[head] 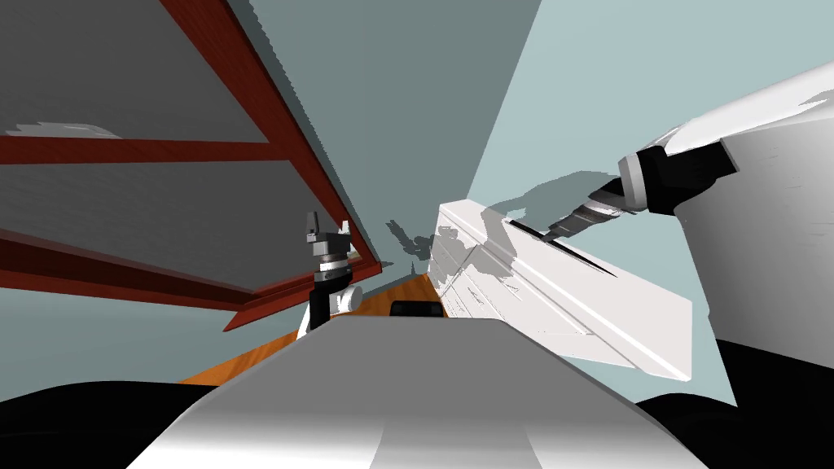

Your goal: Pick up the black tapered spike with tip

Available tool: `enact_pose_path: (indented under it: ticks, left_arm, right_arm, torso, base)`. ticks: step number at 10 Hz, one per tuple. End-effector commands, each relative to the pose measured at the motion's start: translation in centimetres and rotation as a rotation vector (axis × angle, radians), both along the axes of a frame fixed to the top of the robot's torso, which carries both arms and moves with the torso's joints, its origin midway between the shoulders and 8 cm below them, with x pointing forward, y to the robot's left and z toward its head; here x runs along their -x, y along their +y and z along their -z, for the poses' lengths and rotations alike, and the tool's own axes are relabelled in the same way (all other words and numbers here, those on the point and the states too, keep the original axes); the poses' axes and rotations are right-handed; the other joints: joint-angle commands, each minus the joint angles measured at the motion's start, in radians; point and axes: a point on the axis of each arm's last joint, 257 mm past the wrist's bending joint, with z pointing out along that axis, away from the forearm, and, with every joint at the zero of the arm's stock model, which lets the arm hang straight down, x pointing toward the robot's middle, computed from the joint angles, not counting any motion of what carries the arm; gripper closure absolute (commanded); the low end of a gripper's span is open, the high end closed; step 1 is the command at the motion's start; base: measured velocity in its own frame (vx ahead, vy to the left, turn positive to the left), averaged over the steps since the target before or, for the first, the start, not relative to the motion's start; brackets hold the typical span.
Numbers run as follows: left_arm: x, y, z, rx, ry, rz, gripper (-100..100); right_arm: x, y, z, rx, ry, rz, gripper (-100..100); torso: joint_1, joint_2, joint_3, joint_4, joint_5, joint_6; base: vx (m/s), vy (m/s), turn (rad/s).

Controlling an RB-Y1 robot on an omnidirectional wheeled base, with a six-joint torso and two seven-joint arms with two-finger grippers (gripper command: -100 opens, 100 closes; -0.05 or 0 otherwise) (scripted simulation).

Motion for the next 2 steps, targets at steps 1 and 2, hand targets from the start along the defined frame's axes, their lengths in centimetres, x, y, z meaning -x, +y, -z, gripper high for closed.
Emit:
enact_pose_path:
  ticks: [1, 2]
  left_arm:
    - [0.00, 0.00, 0.00, 0.000, 0.000, 0.000, 0]
    - [0.00, 0.00, 0.00, 0.000, 0.000, 0.000, 0]
  right_arm:
    - [0.00, 0.00, 0.00, 0.000, 0.000, 0.000, 100]
    - [0.04, 0.05, -0.06, 0.000, 0.000, 0.000, 0]
  torso:
    - [0.000, 0.000, 0.000, 0.000, 0.000, 0.000]
    - [0.000, 0.000, 0.000, 0.000, 0.000, 0.000]
  base:
    - [-0.001, -0.008, -0.007]
    - [0.000, 0.000, 0.000]
